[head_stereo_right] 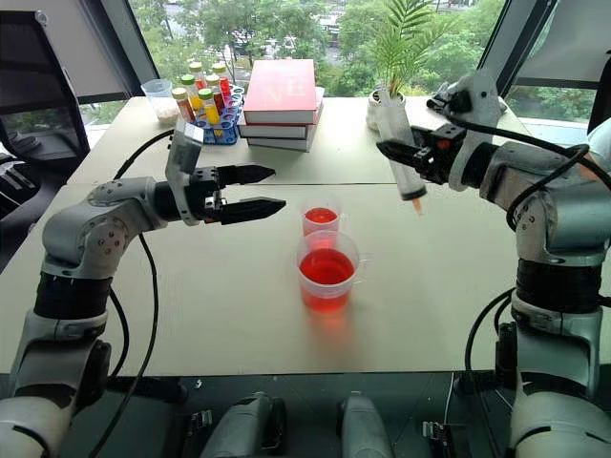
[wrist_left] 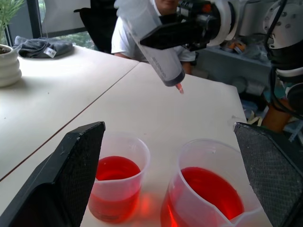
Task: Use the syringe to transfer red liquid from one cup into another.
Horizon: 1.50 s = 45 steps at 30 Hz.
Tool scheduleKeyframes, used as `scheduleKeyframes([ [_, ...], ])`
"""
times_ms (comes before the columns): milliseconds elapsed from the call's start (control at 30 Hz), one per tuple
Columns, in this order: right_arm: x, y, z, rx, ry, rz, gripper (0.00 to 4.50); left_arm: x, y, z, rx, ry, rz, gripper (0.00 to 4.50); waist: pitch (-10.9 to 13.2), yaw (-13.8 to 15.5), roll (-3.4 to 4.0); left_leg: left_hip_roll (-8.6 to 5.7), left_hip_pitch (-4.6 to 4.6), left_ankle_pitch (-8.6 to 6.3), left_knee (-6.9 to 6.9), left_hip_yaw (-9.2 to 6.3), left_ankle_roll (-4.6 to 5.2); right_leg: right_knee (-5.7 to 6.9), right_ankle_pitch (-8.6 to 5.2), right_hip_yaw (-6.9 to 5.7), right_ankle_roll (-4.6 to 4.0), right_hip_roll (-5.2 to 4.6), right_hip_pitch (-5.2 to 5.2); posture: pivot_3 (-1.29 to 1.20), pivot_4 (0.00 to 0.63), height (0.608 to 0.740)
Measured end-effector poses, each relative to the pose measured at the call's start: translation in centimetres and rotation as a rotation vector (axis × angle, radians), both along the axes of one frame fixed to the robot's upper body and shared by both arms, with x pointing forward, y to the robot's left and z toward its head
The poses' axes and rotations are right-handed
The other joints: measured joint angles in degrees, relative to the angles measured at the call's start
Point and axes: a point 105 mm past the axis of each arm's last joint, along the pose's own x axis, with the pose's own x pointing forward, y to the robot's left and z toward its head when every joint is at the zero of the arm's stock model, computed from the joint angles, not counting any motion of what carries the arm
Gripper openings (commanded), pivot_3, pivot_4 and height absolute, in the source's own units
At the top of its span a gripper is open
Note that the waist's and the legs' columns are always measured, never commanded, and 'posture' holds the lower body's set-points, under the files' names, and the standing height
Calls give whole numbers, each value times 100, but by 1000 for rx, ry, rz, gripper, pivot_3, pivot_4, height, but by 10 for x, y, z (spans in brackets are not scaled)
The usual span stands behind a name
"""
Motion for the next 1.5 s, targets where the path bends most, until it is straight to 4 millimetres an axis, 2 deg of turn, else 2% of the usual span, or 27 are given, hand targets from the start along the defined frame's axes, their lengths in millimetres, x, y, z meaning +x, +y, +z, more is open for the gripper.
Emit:
scheduleKeyframes([
  [100, -27, 25, 18, 187, -148, 131, 1444, 1, -3, 7, 0, -13, -20, 4500, -1, 2, -1, -2, 0, 0, 2, 0, -1, 2, 0, 0, 0, -2, 2, 0, 150, 740],
  [200, -48, 41, 9, 298, -206, 205, 1444, 2, -5, 14, 4, -25, -44, 4500, -2, 16, -3, -4, 1, 1, 5, 0, -1, 0, 0, 0, 0, -5, 7, 0, 150, 740],
  [300, -58, 50, -15, 368, -215, 232, 1444, 3, -8, 17, 18, -21, -72, 4500, -1, 2, -2, -6, 1, 0, 5, 3, -1, 0, 0, 1, 0, -3, 6, 0, 150, 740],
  [433, -62, 58, -49, 348, -210, 227, 1444, -1, -12, 23, 32, -23, -118, 4500, -1, -13, -1, -4, 3, 1, 6, 3, -1, 5, 0, 2, 1, 3, 3, 0, 150, 740],
  [567, -58, 66, -98, 304, -164, 189, 1444, -6, -19, 33, 39, -36, -177, 4500, -1, -17, -1, -3, 6, 1, 7, 4, -1, 5, -1, 2, 1, 9, 4, 0, 150, 740],
  [667, -55, 68, -116, 286, -158, 160, 1444, -12, -26, 33, 47, -19, -238, 4500, -1, -17, -1, -3, 6, 2, 8, 5, -2, 6, -1, 3, 1, 9, 4, 0, 150, 740],
  [1067, -57, 68, -122, 269, -210, 120, 1444, -28, -41, 29, 61, 19, -380, 4500, -1, -13, -1, -2, 8, 4, 8, 0, -5, 7, -2, 4, 0, 10, 7, 0, 150, 740],
  [1467, -57, 68, -123, 249, -205, 128, 1444, -34, -68, 27, 20, 52, -452, 4500, -1, -9, -2, -2, 12, 4, 8, -2, -5, 8, -2, 4, 0, 10, 11, 0, 150, 740],
  [1500, -57, 68, -124, 247, -204, 128, 1444, -34, -70, 26, 19, 58, -456, 4246, -1, -8, -2, -2, 12, 4, 8, -2, -5, 8, -2, 4, 0, 10, 11, 0, 150, 740],
])
